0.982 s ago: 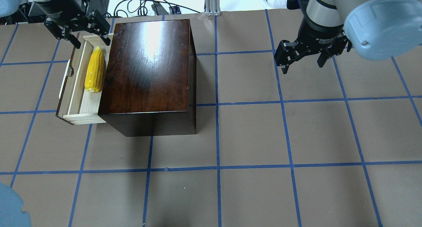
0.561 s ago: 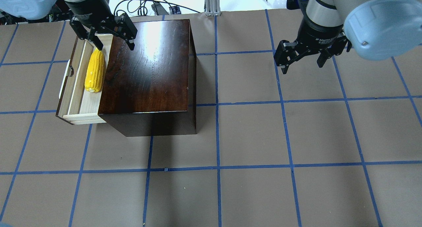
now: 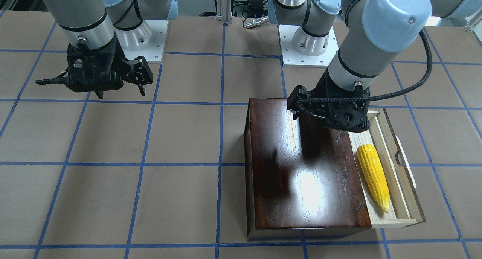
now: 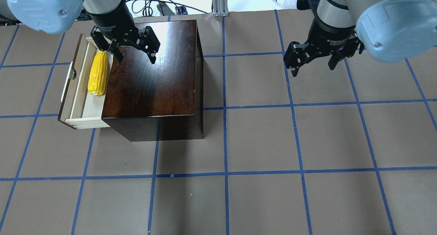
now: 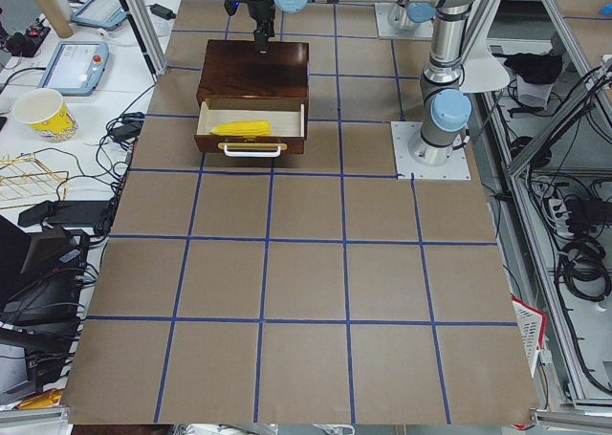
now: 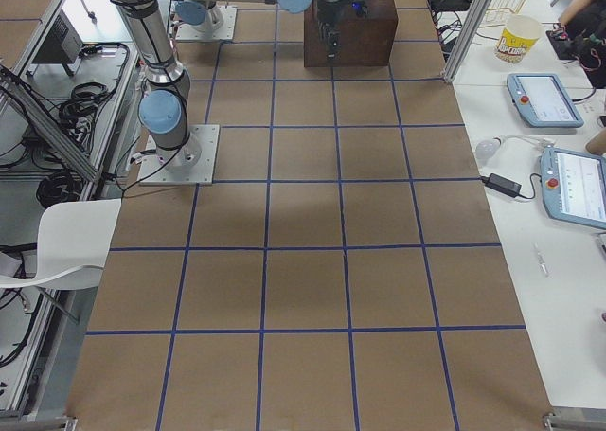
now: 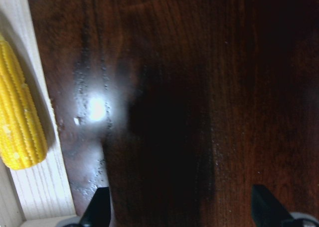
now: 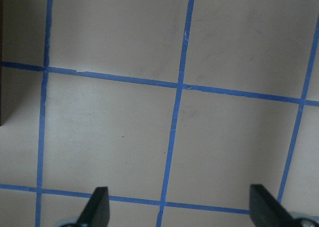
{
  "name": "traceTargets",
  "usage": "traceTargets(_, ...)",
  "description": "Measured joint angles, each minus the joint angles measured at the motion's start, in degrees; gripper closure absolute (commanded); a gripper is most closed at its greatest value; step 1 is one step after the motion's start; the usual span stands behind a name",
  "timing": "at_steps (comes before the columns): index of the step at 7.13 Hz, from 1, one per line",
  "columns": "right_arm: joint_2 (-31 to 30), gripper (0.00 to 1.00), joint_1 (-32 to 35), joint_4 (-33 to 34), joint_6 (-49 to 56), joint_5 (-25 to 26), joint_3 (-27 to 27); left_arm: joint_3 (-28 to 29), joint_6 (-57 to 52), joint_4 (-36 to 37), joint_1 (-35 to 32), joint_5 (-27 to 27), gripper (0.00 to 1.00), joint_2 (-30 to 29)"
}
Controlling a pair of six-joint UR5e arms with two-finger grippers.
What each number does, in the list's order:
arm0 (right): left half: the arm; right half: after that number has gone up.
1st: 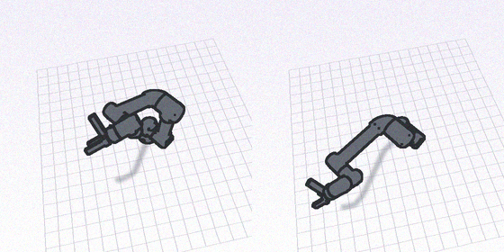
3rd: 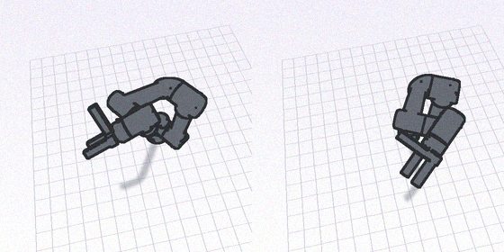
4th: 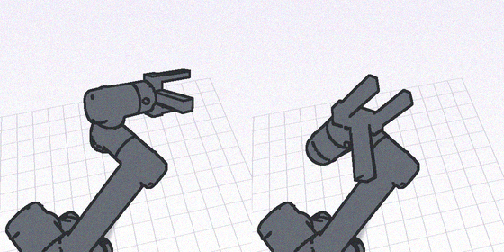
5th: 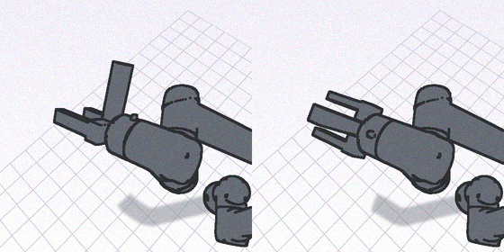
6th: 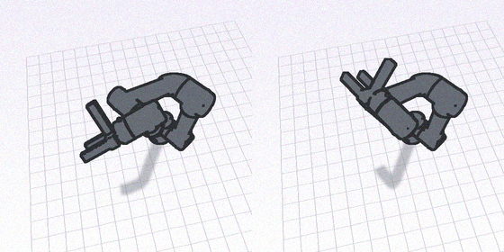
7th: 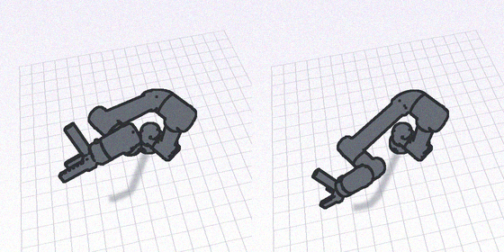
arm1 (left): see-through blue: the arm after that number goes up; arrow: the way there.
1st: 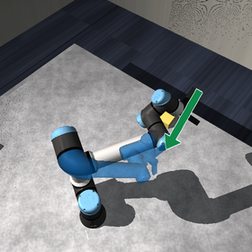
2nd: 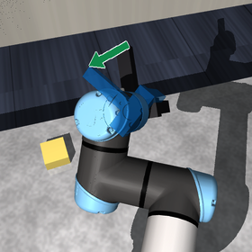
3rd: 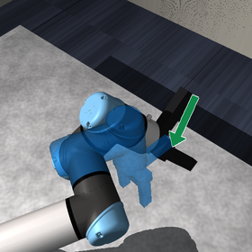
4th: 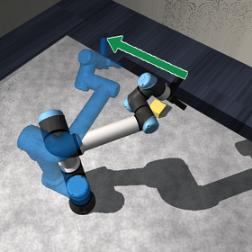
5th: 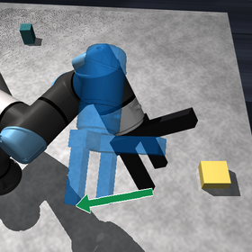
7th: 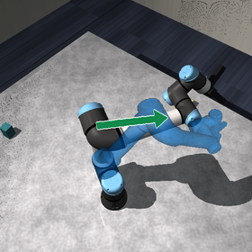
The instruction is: Open drawer and put corn inside
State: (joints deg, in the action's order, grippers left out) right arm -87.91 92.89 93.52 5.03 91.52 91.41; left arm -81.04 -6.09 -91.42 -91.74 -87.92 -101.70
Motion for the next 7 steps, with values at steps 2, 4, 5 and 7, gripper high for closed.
traceTargets(2, 0.0, 0.00, 0.0, 0.0, 0.0, 0.1, 0.0, -0.9, 0.0, 0.1, 0.0, 0.1, 0.00, 0.6)
traceTargets(4, 0.0, 0.00, -0.1, 0.0, 0.1, 0.1, 0.0, -0.9, 0.0, 0.1, 0.1, 0.2, 0.00, 0.8)
traceTargets(5, 0.0, 0.00, -0.1, 0.0, 0.1, 0.1, 0.0, -0.9, 0.0, 0.1, 0.1, 0.3, 0.00, 0.8)
traceTargets(7, 0.0, 0.00, 0.0, 0.0, 0.0, 0.1, 0.0, -0.7, 0.0, 0.1, 0.1, 0.4, 0.00, 1.0)
